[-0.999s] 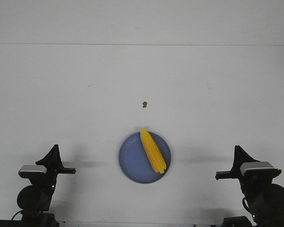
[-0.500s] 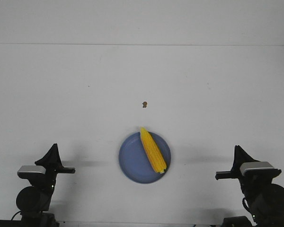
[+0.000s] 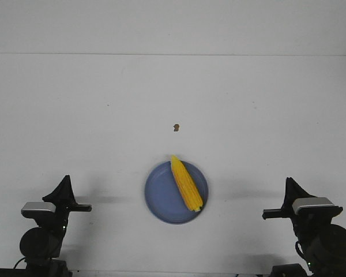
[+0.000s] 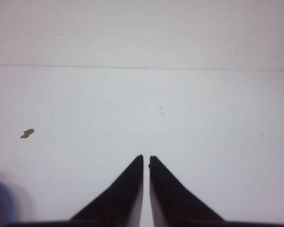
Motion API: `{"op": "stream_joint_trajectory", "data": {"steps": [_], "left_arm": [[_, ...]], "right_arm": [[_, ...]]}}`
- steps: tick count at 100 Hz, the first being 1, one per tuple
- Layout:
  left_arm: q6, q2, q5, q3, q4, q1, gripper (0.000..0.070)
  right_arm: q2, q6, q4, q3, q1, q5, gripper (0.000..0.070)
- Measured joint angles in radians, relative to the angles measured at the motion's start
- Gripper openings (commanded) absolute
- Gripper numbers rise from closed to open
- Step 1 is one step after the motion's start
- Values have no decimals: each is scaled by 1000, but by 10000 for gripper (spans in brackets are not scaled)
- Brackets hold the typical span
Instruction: Place corn on plate with both arms
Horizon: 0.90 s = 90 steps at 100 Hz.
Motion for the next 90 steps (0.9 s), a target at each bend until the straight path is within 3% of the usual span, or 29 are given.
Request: {"op": "stream_joint_trajectory", "data": {"steps": [13,51,90], "left_arm": [[0,0,0,0,0,0,16],[0,0,0,0,0,0,16],[0,0,0,0,0,0,16]], "right_arm": [[-11,-13,25,-3,0,1,28],[-193,-23,406,-283,-49,1,28],[-257,-21,535,-454,-91,0,28]]}}
